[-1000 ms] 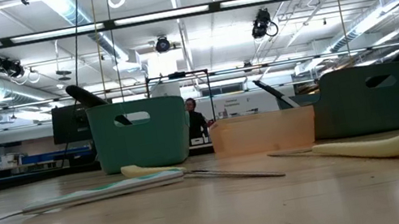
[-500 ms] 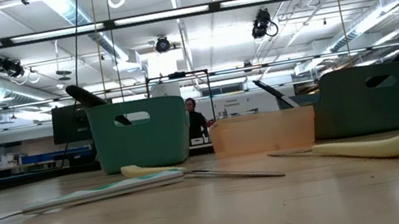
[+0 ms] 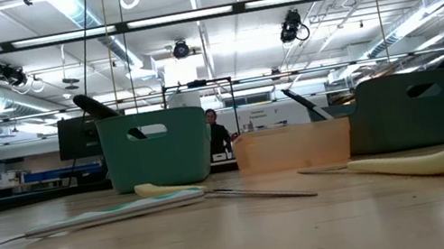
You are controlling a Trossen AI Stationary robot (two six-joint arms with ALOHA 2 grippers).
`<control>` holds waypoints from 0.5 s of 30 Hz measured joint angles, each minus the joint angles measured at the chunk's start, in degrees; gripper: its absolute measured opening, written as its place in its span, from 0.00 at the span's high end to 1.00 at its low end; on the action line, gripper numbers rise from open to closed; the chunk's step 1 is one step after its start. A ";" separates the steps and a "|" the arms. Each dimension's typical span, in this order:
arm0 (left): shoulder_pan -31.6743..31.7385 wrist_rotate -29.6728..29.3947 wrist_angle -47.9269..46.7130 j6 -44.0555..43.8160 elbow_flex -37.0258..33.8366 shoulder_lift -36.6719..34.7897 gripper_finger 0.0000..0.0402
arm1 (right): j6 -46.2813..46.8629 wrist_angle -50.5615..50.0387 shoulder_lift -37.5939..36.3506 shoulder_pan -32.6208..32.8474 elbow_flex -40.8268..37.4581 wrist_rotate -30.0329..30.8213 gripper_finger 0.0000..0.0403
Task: Pick & Place Kitchen Items
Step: Put the black serving spoon into the light green bin
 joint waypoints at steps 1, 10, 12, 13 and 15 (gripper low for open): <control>0.00 -0.01 0.00 0.44 0.00 0.00 0.62 | 0.00 0.00 0.00 0.00 0.00 0.00 0.82; 0.02 -0.01 0.00 0.91 0.00 0.00 0.69 | 0.82 -0.07 0.00 0.00 0.00 -1.12 0.82; 0.02 0.00 -0.02 0.93 0.00 0.00 0.69 | 1.11 -0.16 0.00 0.02 0.00 -1.20 0.82; 0.02 0.00 -0.02 1.02 0.00 0.00 0.69 | 1.10 -0.21 0.00 0.02 0.00 -1.32 0.82; 0.02 -0.01 -0.02 1.08 0.00 0.00 0.69 | 1.33 -0.20 0.00 0.00 0.00 -1.40 0.82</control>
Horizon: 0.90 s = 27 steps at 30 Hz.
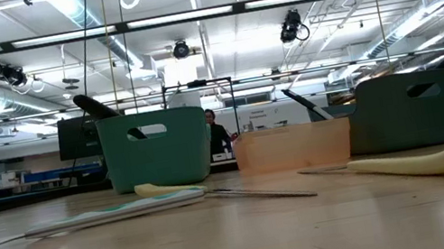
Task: Pick & Place Kitchen Items
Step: Put the black serving spoon into the light green bin
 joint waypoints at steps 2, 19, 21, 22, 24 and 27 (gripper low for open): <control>0.00 0.01 0.00 -0.06 0.00 0.00 0.69 | 0.47 -0.02 0.00 0.13 0.00 -0.88 0.82; -0.04 -0.06 -0.35 0.02 -0.04 0.00 0.69 | 1.02 0.16 0.72 0.74 0.00 -3.28 0.82; -0.04 -0.14 -0.31 0.02 -0.04 0.00 0.69 | 0.96 0.20 0.72 0.74 0.00 -3.28 0.82; -0.04 -0.15 -0.34 0.02 -0.04 0.00 0.70 | 0.90 0.20 0.72 0.74 0.00 -3.27 0.82; -0.04 -0.19 -0.36 0.00 -0.04 0.00 0.72 | 0.93 0.21 0.72 0.74 0.00 -3.31 0.82; -0.04 -0.19 -0.48 -0.21 -0.04 0.00 0.77 | 0.82 0.27 0.72 0.74 0.00 -3.32 0.82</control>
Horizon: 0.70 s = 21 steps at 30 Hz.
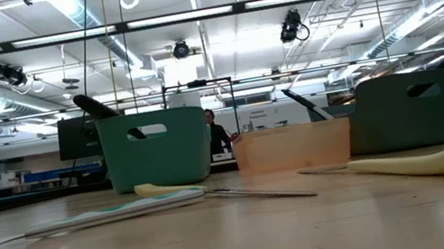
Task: Pick & Place Kitchen Items
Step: Put the black serving spoon into the light green bin
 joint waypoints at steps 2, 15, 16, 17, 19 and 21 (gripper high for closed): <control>0.00 0.00 -0.08 -0.03 0.00 0.00 0.80 | 0.00 0.06 0.00 0.00 0.00 0.00 0.82; 0.00 -0.02 -0.76 0.02 -0.02 0.00 0.88 | -0.44 -0.14 0.02 0.00 0.00 0.01 0.82; 0.00 -0.02 -0.77 0.00 -0.02 0.01 0.88 | -0.44 -0.15 0.02 0.00 0.00 0.00 0.82; 0.00 -0.02 -0.77 0.02 -0.02 0.00 0.89 | -0.42 -0.14 0.02 0.00 0.00 0.02 0.82; -0.21 -0.07 -0.81 0.02 -0.02 0.00 0.89 | -0.53 -0.16 0.02 0.00 0.00 0.00 0.82; -0.44 -0.13 -0.86 -0.02 -0.02 0.00 0.89 | -1.32 -0.22 0.02 0.02 0.00 0.00 0.82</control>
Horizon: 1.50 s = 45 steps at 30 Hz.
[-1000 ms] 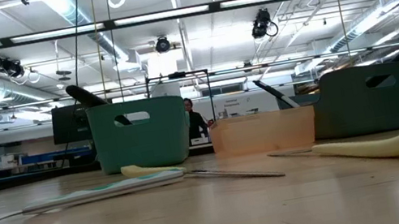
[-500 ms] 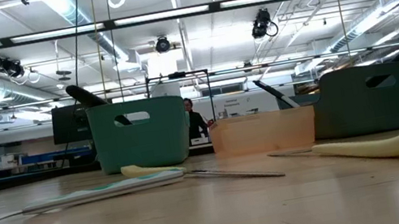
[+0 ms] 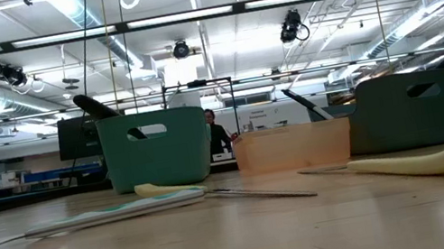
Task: Pick & Place Kitchen Items
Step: Put the black serving spoon into the light green bin
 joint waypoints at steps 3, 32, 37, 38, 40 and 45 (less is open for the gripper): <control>-0.41 0.00 -0.17 -0.28 0.00 0.00 0.89 | -0.21 0.00 0.00 0.00 0.00 -0.02 0.79; -0.96 -3.45 -2.86 -7.77 0.13 -4.46 0.89 | -0.73 7.43 -1.66 0.00 -0.02 -6.15 0.65; -0.96 -3.82 -8.33 -9.20 0.13 -6.80 0.89 | -1.50 8.21 -2.59 -0.04 -0.02 -6.56 0.67; -0.96 -3.97 -9.09 -9.12 0.11 -7.09 0.89 | -1.52 8.31 -2.99 -0.02 -0.02 -6.58 0.67; -1.13 -4.39 -11.93 -9.02 -0.04 -8.16 0.89 | -1.65 8.48 -3.93 -0.04 -0.02 -6.64 0.68; -1.22 -4.65 -13.72 -11.22 0.00 -11.08 0.89 | -3.57 8.42 -6.60 -0.15 -0.02 -4.79 0.70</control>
